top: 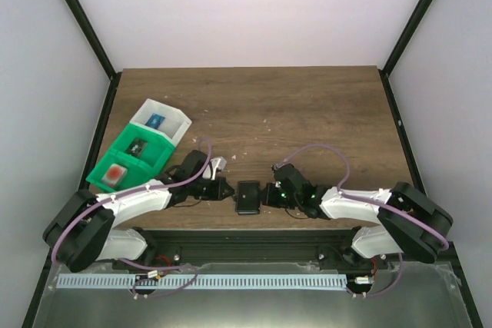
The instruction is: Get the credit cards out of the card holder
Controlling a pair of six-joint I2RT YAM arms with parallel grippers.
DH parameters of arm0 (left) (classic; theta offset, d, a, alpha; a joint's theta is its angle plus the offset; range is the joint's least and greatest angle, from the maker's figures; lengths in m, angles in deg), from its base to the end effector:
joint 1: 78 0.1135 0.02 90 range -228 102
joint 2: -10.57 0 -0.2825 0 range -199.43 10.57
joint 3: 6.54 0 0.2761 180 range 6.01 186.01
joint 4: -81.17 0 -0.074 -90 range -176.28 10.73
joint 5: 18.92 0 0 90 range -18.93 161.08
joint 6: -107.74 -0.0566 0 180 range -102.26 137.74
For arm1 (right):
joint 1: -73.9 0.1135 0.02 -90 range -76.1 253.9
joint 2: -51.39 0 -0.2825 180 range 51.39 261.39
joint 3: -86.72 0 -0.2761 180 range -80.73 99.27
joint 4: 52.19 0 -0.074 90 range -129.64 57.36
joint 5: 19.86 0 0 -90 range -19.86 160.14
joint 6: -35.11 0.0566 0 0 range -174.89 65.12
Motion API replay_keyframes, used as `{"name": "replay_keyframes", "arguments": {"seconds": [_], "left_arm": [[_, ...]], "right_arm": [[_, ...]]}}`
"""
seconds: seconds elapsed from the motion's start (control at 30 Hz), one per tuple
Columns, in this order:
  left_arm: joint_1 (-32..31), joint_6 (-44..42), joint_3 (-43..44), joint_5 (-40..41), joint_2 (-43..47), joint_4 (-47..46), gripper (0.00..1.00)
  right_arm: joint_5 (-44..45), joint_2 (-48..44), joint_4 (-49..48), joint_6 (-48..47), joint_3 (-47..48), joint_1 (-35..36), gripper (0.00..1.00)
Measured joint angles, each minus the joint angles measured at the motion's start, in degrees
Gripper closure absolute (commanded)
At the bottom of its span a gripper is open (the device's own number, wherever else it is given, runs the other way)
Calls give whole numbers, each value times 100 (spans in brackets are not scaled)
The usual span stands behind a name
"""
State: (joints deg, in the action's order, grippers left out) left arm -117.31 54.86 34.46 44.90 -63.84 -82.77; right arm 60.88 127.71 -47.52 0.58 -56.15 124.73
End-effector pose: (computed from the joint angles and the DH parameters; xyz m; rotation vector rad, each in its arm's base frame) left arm 0.1820 -0.1813 0.1387 0.2780 2.6445 -1.0891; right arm 0.1577 0.2080 0.1235 0.0156 2.6002 1.0119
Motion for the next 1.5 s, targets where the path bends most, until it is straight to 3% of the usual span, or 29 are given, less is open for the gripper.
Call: {"name": "replay_keyframes", "arguments": {"seconds": [0.17, 0.4, 0.5, 0.6, 0.9, 1.3, 1.5], "left_arm": [[0, 7, -7, -4, 2, 0, 100], [0, 42, -70, -26, 66, -31, 100], [0, 133, -138, -127, 170, -118, 100], [0, 304, -286, -297, 407, -337, 100], [0, 651, -424, -627, 804, -750, 100], [0, 660, -328, -671, 789, -728, 100], [0, 660, -264, -693, 793, -719, 100]], "right_arm": [[203, 0, 197, -37, -11, 0, 99], [592, -7, 1261, -186, 396, 0, 55], [717, -20, 1770, -227, 855, 63, 43], [743, -125, 1958, -188, 1106, 190, 38], [625, 76, 2037, -212, 1287, 424, 29], [511, 197, 2129, -378, 1449, 568, 28], [625, 302, 2306, -439, 1543, 577, 33]]}}
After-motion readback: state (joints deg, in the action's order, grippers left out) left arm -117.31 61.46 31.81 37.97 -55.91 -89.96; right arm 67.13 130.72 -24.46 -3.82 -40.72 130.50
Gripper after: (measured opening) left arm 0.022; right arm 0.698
